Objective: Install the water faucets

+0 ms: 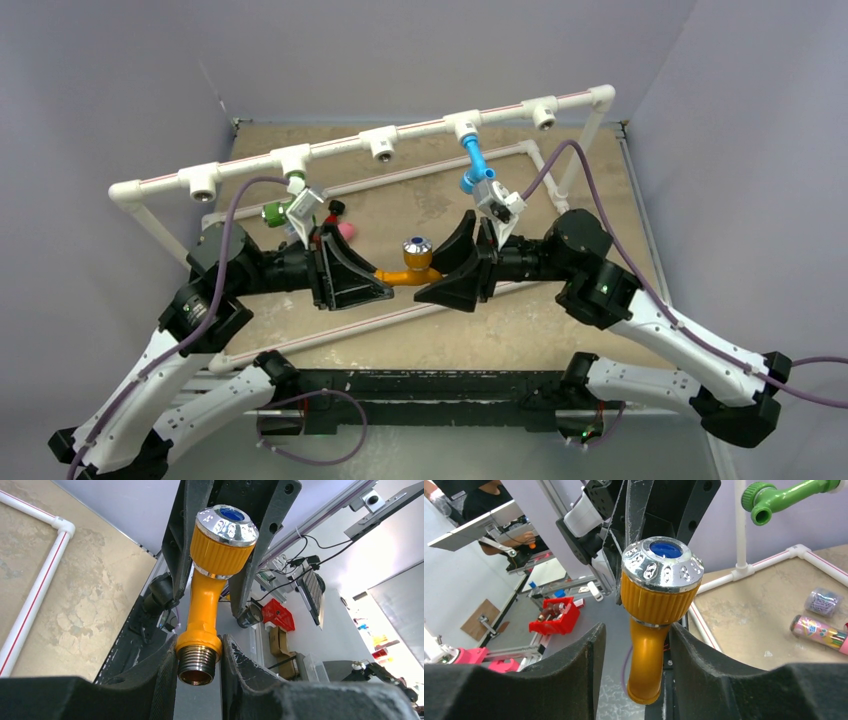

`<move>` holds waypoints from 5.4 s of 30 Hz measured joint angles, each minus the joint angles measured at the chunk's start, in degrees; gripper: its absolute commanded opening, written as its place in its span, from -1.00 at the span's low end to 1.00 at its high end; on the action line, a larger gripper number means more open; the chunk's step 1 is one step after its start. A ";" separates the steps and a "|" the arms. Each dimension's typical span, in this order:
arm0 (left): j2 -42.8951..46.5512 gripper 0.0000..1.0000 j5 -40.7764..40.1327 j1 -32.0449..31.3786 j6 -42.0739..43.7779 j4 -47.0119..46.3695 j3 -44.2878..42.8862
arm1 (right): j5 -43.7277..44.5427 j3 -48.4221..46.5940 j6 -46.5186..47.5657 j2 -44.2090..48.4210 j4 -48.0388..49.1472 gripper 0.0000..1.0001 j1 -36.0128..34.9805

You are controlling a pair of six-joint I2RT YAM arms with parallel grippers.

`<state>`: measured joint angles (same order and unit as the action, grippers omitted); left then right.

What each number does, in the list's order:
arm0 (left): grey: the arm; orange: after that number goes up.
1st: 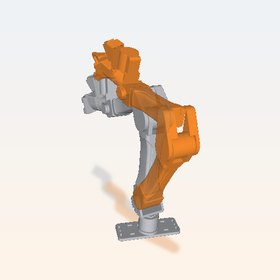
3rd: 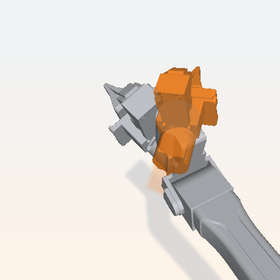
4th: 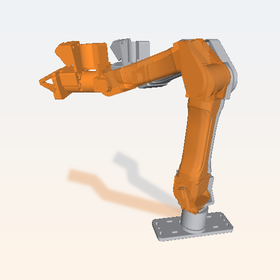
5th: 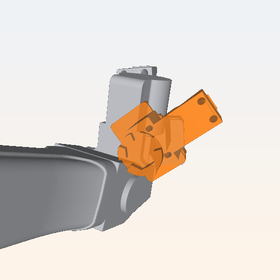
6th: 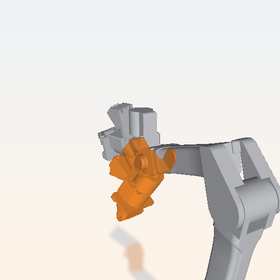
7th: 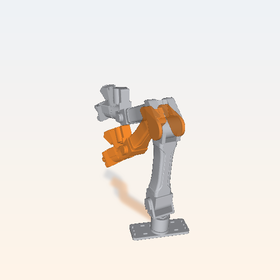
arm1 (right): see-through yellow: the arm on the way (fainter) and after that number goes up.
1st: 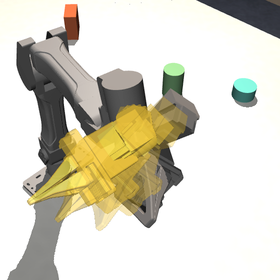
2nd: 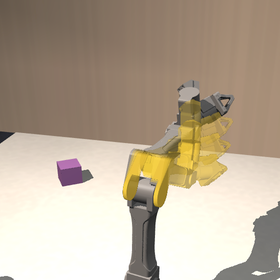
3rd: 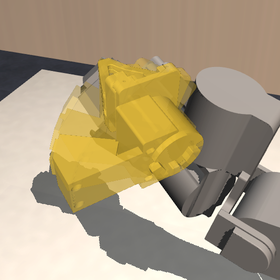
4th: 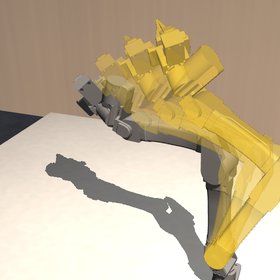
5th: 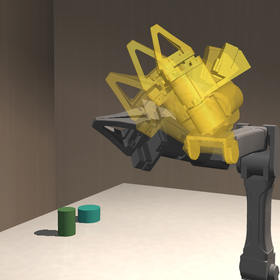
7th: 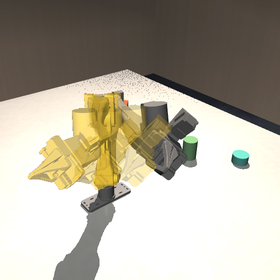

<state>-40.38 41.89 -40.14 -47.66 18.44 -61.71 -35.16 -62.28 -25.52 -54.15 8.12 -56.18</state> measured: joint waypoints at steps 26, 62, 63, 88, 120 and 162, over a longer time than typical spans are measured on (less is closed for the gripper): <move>-10.75 0.12 -14.93 -0.02 11.91 14.38 -22.62 | 11.43 1.84 0.79 5.31 -3.19 -1.00 0.24; -32.59 -1.00 -74.05 20.06 56.04 7.56 -27.82 | 91.21 1.20 29.73 -14.51 27.28 -1.00 -24.81; -33.62 -1.00 -72.87 21.51 54.93 8.26 -28.48 | 91.21 1.20 30.03 -14.88 27.89 -1.00 -24.81; -31.54 -1.00 -57.92 33.05 39.47 6.86 -19.89 | 86.60 -3.63 30.95 -24.90 29.55 -1.00 -18.62; -34.03 -1.00 -56.41 32.59 36.26 8.22 -22.16 | 90.25 -2.21 27.08 -22.88 28.57 -1.00 -17.03; -34.21 -1.00 -55.84 32.52 36.17 7.52 -22.05 | 97.18 -8.41 34.38 -31.95 36.76 -1.00 -19.85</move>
<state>-74.59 -13.96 -7.62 -11.49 25.96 -83.77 62.02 -70.70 8.86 -86.11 44.88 -76.03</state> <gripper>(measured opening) 0.002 0.257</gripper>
